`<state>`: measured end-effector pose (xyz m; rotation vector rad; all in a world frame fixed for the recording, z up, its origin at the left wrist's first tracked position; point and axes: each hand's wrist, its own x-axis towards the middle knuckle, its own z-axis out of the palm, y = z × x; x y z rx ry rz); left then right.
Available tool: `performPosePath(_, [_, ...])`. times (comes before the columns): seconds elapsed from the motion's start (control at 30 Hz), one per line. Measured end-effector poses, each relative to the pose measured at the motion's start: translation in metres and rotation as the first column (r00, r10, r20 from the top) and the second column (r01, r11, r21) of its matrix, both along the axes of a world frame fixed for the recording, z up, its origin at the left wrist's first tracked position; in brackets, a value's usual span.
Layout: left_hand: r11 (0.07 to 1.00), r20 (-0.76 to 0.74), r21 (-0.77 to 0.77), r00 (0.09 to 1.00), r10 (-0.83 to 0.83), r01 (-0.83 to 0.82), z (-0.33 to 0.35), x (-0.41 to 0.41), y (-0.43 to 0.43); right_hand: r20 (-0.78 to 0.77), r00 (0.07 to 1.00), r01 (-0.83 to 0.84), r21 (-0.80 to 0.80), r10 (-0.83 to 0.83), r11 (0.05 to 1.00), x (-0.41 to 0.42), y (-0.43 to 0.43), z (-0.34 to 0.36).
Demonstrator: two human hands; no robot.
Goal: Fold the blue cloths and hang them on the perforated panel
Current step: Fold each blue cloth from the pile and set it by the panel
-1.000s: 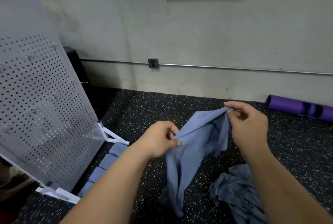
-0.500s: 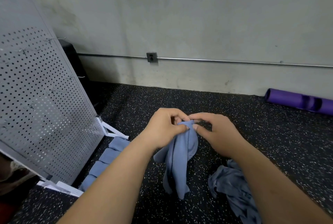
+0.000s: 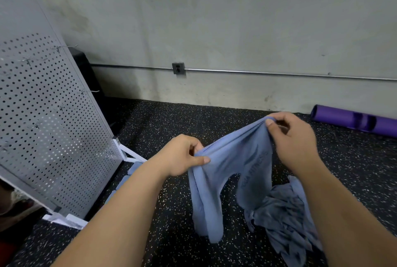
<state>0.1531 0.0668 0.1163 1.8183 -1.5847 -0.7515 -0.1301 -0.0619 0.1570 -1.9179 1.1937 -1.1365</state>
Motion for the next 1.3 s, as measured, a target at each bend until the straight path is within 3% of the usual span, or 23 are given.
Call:
performPosePath(0.13, [0.998,0.008,0.053,0.999,0.033,-0.034,0.001,0.018,0.009,-0.09,0.978,0.188,-0.021,-0.189,0.982,-0.028,-0.021,-0.007])
performPosePath(0.23, [0.996,-0.002,0.029,0.996,0.086,-0.086,0.002,0.023,0.011,-0.133,0.967,0.221,0.0,-0.22,0.975,-0.039,-0.022,-0.009])
performPosePath(0.5, [0.986,-0.07,0.024,0.984,0.164,-0.163,0.014,0.003,0.009,-0.217,0.975,-0.04,0.054,0.051,0.998,-0.015,-0.003,-0.008])
performPosePath(0.67, [0.98,0.265,-0.05,0.944,0.198,-0.192,0.016,-0.003,0.005,-0.24,0.967,-0.066,0.079,0.083,0.995,-0.004,0.002,-0.013])
performPosePath(0.73, [0.97,0.281,-0.098,0.928,0.243,-0.225,0.018,-0.006,0.006,-0.226,0.972,-0.049,0.083,0.066,0.995,-0.004,0.0,-0.013])
performPosePath(0.83, [0.954,0.164,-0.121,0.942,0.293,-0.276,0.021,-0.009,0.005,-0.145,0.986,-0.069,0.118,0.086,0.991,-0.003,0.0,-0.013])
performPosePath(0.93, [0.948,-0.161,-0.068,0.941,0.296,-0.31,0.021,-0.012,0.001,-0.064,0.988,-0.13,0.144,0.14,0.981,0.003,0.004,-0.014])
performPosePath(1.03, [0.937,-0.522,0.024,0.794,0.31,-0.35,0.027,-0.028,0.0,-0.02,0.973,-0.226,0.154,0.232,0.962,0.012,0.011,-0.012])
performPosePath(1.3, [0.941,-0.734,0.091,0.616,0.285,-0.326,0.035,-0.048,-0.007,-0.137,0.895,-0.398,0.189,0.425,0.898,0.028,0.035,-0.012])
